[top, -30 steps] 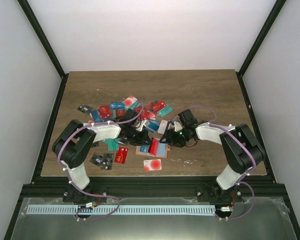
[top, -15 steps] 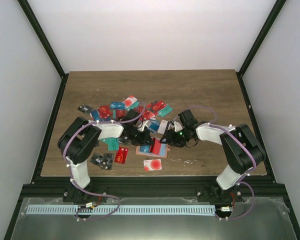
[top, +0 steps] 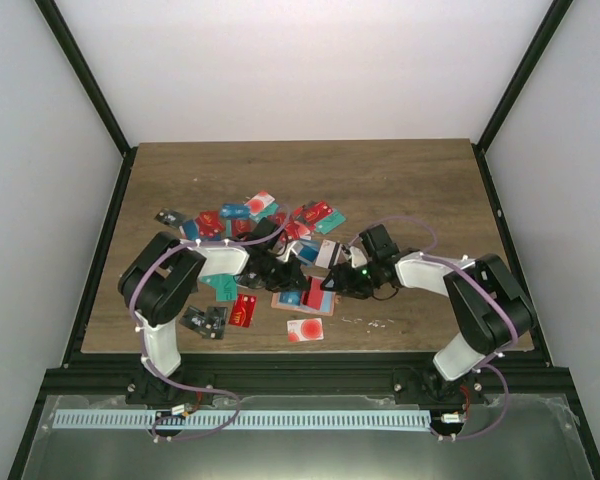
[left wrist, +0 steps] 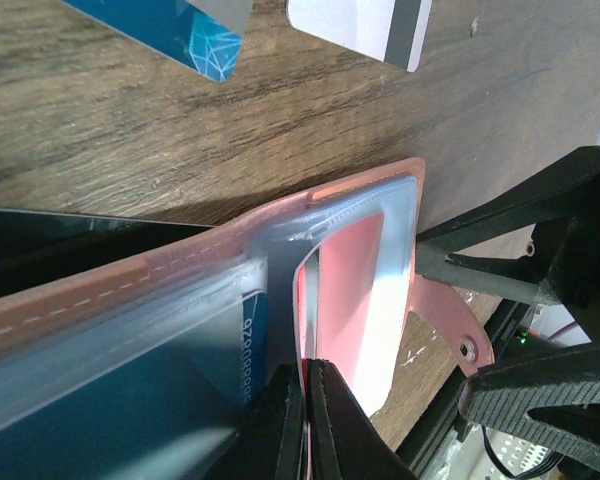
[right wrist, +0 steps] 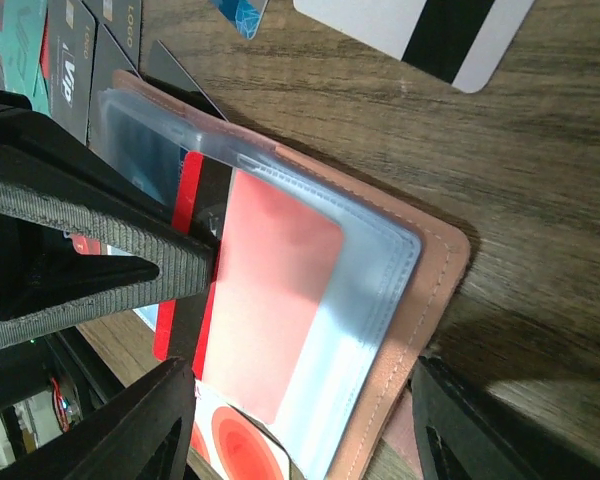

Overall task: Put the credit cards into the card holder
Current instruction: Insert the credit card into the card holder.

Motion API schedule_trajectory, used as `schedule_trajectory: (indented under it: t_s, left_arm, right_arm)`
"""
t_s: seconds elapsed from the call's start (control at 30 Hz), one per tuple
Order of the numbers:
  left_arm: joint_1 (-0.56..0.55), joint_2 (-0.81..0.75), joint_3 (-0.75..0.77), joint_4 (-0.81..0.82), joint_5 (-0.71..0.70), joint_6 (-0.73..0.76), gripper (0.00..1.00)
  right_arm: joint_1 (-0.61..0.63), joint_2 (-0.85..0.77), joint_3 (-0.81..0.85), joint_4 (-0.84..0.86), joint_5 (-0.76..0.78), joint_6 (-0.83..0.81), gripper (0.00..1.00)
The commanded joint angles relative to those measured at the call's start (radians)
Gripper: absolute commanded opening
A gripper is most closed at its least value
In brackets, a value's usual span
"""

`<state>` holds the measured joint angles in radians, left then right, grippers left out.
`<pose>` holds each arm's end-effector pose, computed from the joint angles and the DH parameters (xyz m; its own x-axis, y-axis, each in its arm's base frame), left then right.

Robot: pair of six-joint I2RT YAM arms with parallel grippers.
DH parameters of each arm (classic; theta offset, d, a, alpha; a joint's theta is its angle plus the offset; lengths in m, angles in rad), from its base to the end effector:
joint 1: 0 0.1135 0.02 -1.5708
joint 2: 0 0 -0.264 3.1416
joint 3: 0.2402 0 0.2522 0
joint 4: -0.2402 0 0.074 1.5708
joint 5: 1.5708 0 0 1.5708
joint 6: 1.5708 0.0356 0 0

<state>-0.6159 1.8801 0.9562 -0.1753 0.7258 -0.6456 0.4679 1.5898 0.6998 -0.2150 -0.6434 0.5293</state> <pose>0.2652 -0.2166 0.1160 -0.9889 0.1485 -0.0071 0.1042 0.6582 -0.7456 0.2330 0.1417 0.1333 -0.9919 -0.0486 -0.1170 -0.1164 0.7149 0.6894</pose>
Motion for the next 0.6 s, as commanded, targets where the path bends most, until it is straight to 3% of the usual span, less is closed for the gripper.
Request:
schedule_trajectory:
  t_s: [0.0,0.57]
  left_arm:
    - [-0.008,0.051,-0.012,-0.018,-0.076,-0.030,0.04]
    - [-0.046,0.121,0.024,0.008,-0.071,-0.035,0.04]
  right_arm:
    - [0.005,-0.003,-0.047,-0.062,0.011,0.022,0.62]
    - [0.005,0.011,-0.050,-0.025,-0.035,0.067,0.62]
